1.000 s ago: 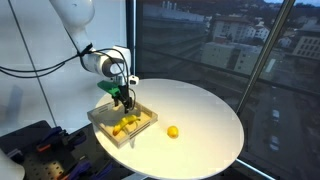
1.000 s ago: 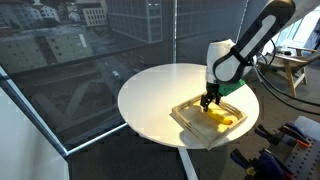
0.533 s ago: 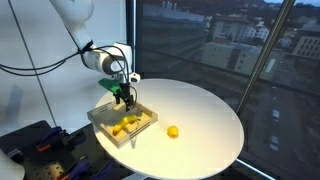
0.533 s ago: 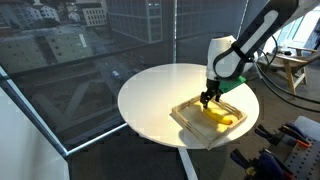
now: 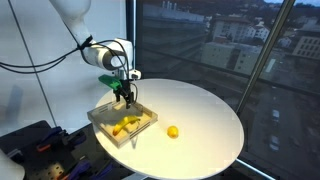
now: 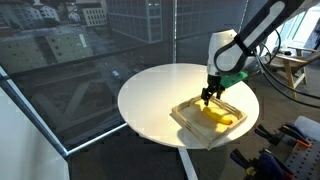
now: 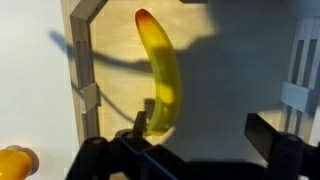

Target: Put the banana in the box

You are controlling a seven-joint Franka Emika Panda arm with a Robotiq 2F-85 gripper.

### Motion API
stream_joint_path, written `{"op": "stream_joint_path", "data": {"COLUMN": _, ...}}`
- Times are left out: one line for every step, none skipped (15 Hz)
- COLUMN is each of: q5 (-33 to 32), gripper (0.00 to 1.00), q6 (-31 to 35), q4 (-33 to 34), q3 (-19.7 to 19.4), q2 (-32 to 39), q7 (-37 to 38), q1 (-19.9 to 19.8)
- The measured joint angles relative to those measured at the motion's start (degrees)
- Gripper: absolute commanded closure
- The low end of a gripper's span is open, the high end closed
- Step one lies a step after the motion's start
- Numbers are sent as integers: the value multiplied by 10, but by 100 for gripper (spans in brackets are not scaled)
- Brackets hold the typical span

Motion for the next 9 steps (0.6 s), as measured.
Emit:
{"op": "stream_joint_path", "data": {"q5": 0, "gripper": 0, "q6": -5, "q4": 0, "q3": -1, "q2": -4, "q7": 0, "q1": 0}}
{"op": "stream_joint_path", "data": {"q5": 0, "gripper": 0, "q6": -9, "q4": 0, "q3": -2, "q2": -7, "q7": 0, "q1": 0}}
{"op": "stream_joint_path", "data": {"q5": 0, "gripper": 0, "q6": -14, "q4": 0, "q3": -3, "q2": -11, "q7": -1, "q1": 0}}
{"op": "stream_joint_path", "data": {"q5": 0, "gripper": 0, "q6": -18, "q4": -1, "q3": -4, "q2": -15, "q7": -1, "q1": -1}}
{"op": "stream_joint_path", "data": {"q5": 0, "gripper": 0, "q6": -21, "q4": -2, "q3": -5, "q2": -19, "q7": -2, "q1": -1}}
{"op": "stream_joint_path", "data": {"q5": 0, "gripper": 0, "q6": -25, "q4": -2, "q3": -6, "q2": -23, "q7": -3, "q1": -2}}
{"op": "stream_joint_path", "data": {"q5": 0, "gripper": 0, "q6": -28, "q4": -3, "q3": -7, "q2": -27, "q7": -5, "q1": -3}}
{"op": "stream_joint_path", "data": {"q5": 0, "gripper": 0, "q6": -32, "q4": -4, "q3": -8, "q2": -32, "q7": -7, "q1": -4}}
{"op": "stream_joint_path", "data": {"q5": 0, "gripper": 0, "q6": -35, "q4": -5, "q3": -8, "q2": -36, "q7": -8, "q1": -5}}
